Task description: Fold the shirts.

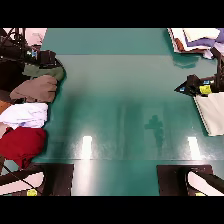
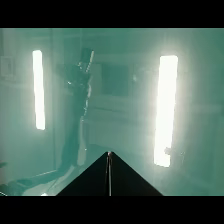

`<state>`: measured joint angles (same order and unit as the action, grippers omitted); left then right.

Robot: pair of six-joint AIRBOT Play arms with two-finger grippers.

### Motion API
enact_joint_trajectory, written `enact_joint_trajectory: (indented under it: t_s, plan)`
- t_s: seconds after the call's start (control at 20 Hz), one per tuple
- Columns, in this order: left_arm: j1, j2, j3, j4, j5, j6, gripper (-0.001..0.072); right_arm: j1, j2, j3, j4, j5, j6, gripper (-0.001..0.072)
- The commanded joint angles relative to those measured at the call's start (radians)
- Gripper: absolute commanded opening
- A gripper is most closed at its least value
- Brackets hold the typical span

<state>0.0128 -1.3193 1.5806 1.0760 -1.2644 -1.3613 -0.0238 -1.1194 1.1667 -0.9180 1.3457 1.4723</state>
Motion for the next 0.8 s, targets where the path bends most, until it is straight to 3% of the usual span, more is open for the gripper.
enact_joint_trajectory:
  t_s: [0.0, 0.6, 0.75]
  plan:
    - [0.000, 0.001, 0.000, 0.000, 0.000, 0.000, 0.0025, 0.001, 0.000, 0.001, 0.001, 0.000, 0.000, 0.0017]
    - [0.000, 0.001, 0.000, 0.000, 0.000, 0.000, 0.0025, 0.001, 0.000, 0.001, 0.001, 0.000, 0.000, 0.0018]
    - [0.000, 0.000, 0.000, -0.006, 0.116, 0.008, 0.0026, 0.001, 0.000, 0.001, 0.001, 0.000, 0.000, 0.0017]
